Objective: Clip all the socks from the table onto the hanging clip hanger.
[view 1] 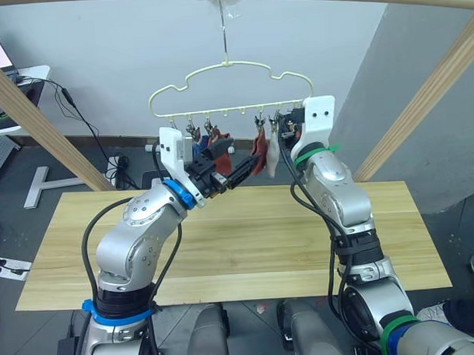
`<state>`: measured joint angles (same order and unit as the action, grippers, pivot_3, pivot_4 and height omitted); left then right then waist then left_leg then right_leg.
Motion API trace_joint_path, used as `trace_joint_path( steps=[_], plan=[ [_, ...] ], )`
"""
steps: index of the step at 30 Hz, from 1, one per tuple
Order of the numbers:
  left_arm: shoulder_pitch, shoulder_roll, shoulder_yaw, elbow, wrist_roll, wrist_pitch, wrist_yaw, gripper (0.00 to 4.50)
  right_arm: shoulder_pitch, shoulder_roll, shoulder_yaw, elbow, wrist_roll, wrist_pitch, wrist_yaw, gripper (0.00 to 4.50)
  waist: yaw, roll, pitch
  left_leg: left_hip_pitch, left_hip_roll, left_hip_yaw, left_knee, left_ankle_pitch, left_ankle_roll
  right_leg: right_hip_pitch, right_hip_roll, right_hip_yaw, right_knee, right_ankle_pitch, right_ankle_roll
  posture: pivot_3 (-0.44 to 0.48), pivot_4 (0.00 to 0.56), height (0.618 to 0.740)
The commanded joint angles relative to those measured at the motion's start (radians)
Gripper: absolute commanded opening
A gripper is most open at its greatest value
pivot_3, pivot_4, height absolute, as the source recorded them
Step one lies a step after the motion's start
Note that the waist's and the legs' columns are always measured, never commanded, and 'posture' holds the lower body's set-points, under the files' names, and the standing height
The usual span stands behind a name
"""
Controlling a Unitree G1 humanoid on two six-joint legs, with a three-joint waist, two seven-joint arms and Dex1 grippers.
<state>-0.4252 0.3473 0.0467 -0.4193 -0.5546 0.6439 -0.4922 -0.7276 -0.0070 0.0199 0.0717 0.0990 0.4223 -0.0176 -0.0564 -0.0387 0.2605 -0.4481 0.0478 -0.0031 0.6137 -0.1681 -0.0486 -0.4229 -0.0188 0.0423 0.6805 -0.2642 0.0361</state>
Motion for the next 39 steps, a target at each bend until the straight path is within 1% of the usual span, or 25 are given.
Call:
trace_joint_path(
  steps=[1, 3, 4, 8, 10, 12, 15, 18, 21, 24, 27, 29, 31, 33, 36, 39],
  plan=[
    [-0.005, -0.003, 0.004, -0.047, -0.025, -0.008, 0.000, 3.87, -0.028, -0.010, -0.016, -0.011, -0.007, -0.037, 0.010, 0.58, 0.000, 0.000, 0.000, 0.000, 0.000, 0.000, 0.000, 0.000, 0.000, 0.000, 0.000, 0.000, 0.000, 0.000, 0.000, -0.026, 0.224, 0.740],
    [0.002, -0.002, 0.005, -0.049, -0.026, -0.007, 0.005, 3.87, -0.029, -0.018, -0.019, -0.007, -0.006, -0.041, 0.014, 0.06, 0.000, 0.000, 0.000, 0.000, 0.000, 0.000, 0.000, 0.000, 0.000, 0.000, 0.000, 0.000, 0.000, 0.000, 0.000, -0.023, 0.225, 0.740],
    [0.005, -0.001, 0.005, -0.050, -0.026, -0.007, 0.006, 3.87, -0.029, -0.021, -0.020, -0.005, -0.005, -0.042, 0.015, 0.01, 0.000, 0.000, 0.000, 0.000, 0.000, 0.000, 0.000, 0.000, 0.000, 0.000, 0.000, 0.000, 0.000, 0.000, 0.000, -0.023, 0.225, 0.740],
    [0.063, 0.017, 0.041, -0.039, -0.014, -0.006, 0.032, 3.87, -0.032, -0.053, -0.034, -0.019, 0.010, -0.008, 0.043, 0.01, 0.000, 0.000, 0.000, 0.000, 0.000, 0.000, 0.000, 0.000, 0.000, 0.000, 0.000, 0.000, 0.000, 0.000, 0.000, -0.026, 0.227, 0.740],
    [0.136, 0.057, 0.067, -0.003, 0.037, -0.024, 0.045, 3.87, -0.042, -0.067, -0.053, -0.032, 0.046, 0.073, 0.065, 0.01, -0.002, 0.000, 0.000, 0.000, 0.000, 0.000, 0.000, 0.000, 0.000, 0.000, 0.000, 0.000, 0.000, 0.000, 0.000, -0.030, 0.229, 0.740],
    [0.207, 0.105, 0.083, 0.042, 0.106, -0.080, 0.044, 3.87, -0.051, -0.085, -0.062, -0.045, 0.072, 0.140, 0.094, 0.01, -0.002, 0.000, 0.000, 0.001, 0.000, 0.001, 0.000, 0.000, 0.000, 0.000, 0.000, 0.001, 0.001, 0.000, 0.000, -0.035, 0.234, 0.740],
    [0.306, 0.190, 0.133, 0.181, 0.184, -0.195, -0.001, 4.41, -0.065, -0.111, -0.080, -0.081, 0.124, 0.261, 0.135, 0.00, 0.000, 0.000, 0.000, 0.002, 0.001, 0.000, 0.000, 0.000, 0.000, 0.001, 0.000, 0.000, 0.001, 0.000, -0.001, -0.034, 0.237, 0.740],
    [0.341, 0.264, 0.171, 0.381, 0.257, -0.312, -0.022, 4.46, -0.072, -0.133, -0.084, -0.127, 0.162, 0.334, 0.172, 0.00, 0.006, 0.000, 0.000, 0.002, 0.001, 0.000, 0.000, 0.000, 0.000, 0.001, 0.000, 0.000, 0.001, 0.000, -0.001, -0.030, 0.240, 0.740],
    [0.335, 0.311, 0.167, 0.564, 0.294, -0.404, -0.084, 4.46, -0.074, -0.131, -0.099, -0.153, 0.194, 0.400, 0.172, 0.00, 0.012, 0.000, 0.000, 0.002, 0.000, 0.001, 0.000, 0.000, 0.001, 0.001, -0.001, 0.000, 0.000, 0.000, -0.001, -0.029, 0.243, 0.740],
    [0.282, 0.323, 0.153, 0.716, 0.324, -0.458, -0.112, 4.46, -0.075, -0.119, -0.113, -0.162, 0.211, 0.439, 0.158, 0.00, 0.019, 0.000, 0.000, 0.002, 0.000, 0.002, 0.000, 0.000, 0.001, 0.000, -0.002, 0.000, 0.000, 0.000, -0.001, -0.026, 0.244, 0.740],
    [0.214, 0.325, 0.114, 0.873, 0.358, -0.470, -0.161, 4.46, -0.075, -0.106, -0.117, -0.171, 0.215, 0.462, 0.142, 0.00, 0.024, 0.000, 0.000, 0.002, 0.001, 0.001, 0.000, 0.000, 0.001, 0.000, -0.001, -0.001, 0.000, 0.000, -0.001, -0.024, 0.246, 0.740],
    [0.169, 0.326, 0.088, 0.985, 0.401, -0.498, -0.157, 4.46, -0.075, -0.098, -0.118, -0.177, 0.216, 0.473, 0.135, 0.00, 0.024, 0.000, 0.000, 0.002, 0.001, 0.001, 0.000, 0.000, 0.001, 0.000, -0.001, -0.001, 0.000, 0.000, -0.001, -0.025, 0.248, 0.740],
    [0.131, 0.321, 0.079, 1.096, 0.434, -0.531, -0.124, 4.46, -0.071, -0.091, -0.119, -0.186, 0.216, 0.483, 0.129, 0.00, 0.024, 0.000, 0.000, 0.002, 0.001, 0.002, 0.000, 0.000, 0.001, 0.000, -0.001, -0.001, 0.000, 0.000, -0.001, -0.025, 0.248, 0.740],
    [0.115, 0.315, 0.070, 1.151, 0.442, -0.544, -0.133, 4.46, -0.067, -0.087, -0.121, -0.195, 0.214, 0.494, 0.125, 0.00, 0.023, 0.000, 0.000, 0.001, 0.001, 0.002, 0.000, 0.000, 0.001, 0.000, -0.001, -0.001, 0.000, 0.000, -0.001, -0.040, 0.249, 0.740],
    [0.109, 0.302, 0.085, 1.177, 0.421, -0.540, -0.145, 3.86, -0.062, -0.087, -0.128, -0.205, 0.213, 0.505, 0.118, 0.00, 0.021, 0.000, 0.000, 0.002, 0.001, 0.002, -0.001, 0.000, 0.001, 0.000, -0.001, -0.001, 0.000, 0.000, -0.001, -0.049, 0.248, 0.740],
    [0.126, 0.289, 0.097, 1.133, 0.384, -0.503, -0.192, 2.95, -0.057, -0.083, -0.143, -0.206, 0.215, 0.513, 0.107, 0.00, 0.018, 0.000, 0.000, 0.002, 0.001, 0.002, -0.001, 0.000, 0.001, 0.000, -0.001, 0.000, 0.001, 0.000, -0.001, -0.052, 0.246, 0.740]
  ],
)
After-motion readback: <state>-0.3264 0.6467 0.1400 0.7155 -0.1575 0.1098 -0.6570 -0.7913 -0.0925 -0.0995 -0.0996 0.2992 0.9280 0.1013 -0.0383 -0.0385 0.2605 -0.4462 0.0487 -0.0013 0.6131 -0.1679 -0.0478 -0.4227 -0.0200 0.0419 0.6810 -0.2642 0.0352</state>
